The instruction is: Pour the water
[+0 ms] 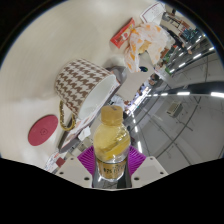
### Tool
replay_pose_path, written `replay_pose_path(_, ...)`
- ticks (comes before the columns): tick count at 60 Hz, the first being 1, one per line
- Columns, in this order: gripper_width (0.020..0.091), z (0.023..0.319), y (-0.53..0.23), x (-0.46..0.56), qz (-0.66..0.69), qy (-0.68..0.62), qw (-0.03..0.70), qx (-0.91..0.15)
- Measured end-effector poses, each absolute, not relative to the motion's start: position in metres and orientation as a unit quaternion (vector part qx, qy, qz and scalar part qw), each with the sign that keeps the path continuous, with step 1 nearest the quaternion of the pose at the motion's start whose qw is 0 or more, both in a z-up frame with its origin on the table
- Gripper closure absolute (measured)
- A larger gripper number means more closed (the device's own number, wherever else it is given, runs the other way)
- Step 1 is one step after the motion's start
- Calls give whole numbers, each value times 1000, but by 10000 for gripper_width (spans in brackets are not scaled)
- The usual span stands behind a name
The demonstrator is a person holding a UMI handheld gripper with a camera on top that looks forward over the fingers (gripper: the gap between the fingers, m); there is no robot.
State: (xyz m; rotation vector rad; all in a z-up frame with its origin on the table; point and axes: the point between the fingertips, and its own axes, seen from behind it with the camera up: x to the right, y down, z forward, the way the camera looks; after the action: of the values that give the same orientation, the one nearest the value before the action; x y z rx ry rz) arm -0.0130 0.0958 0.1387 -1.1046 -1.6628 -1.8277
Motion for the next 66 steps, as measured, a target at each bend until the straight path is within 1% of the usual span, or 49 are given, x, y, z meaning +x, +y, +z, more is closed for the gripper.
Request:
replay_pose_path(6,727,136,91,-9,-644,-590,229,-429)
replay_pose_path(11,726,144,91,-10,-625,-570,265,-463)
replay_pose_path(19,731,172,83,-1,-560,-483,362,-567)
replay_pose_path(26,727,187,71,8,-436,-367,460,-681)
replay_pose_path(30,727,189,65,8,-349,-304,506,-728)
replay_pose_path(35,727,178,58,7,-246,-227,537,-774)
replay_pose_path(39,726,161,53,6,-160,-166,545,-806)
replay_pose_path(45,721,134,51,6,-77,-110,547,-826)
replay_pose_path(58,721,72,52,9,4,-51,531,-846)
replay_pose_path(62,718,57,54,12,17,-39,525,-850)
replay_pose_path(63,707,55,53,13,19,-37,527,-849)
replay_pose_path(64,709,59,56,13,23,-35,537,-842)
replay_pose_path(66,707,57,55,15,25,-33,538,-842)
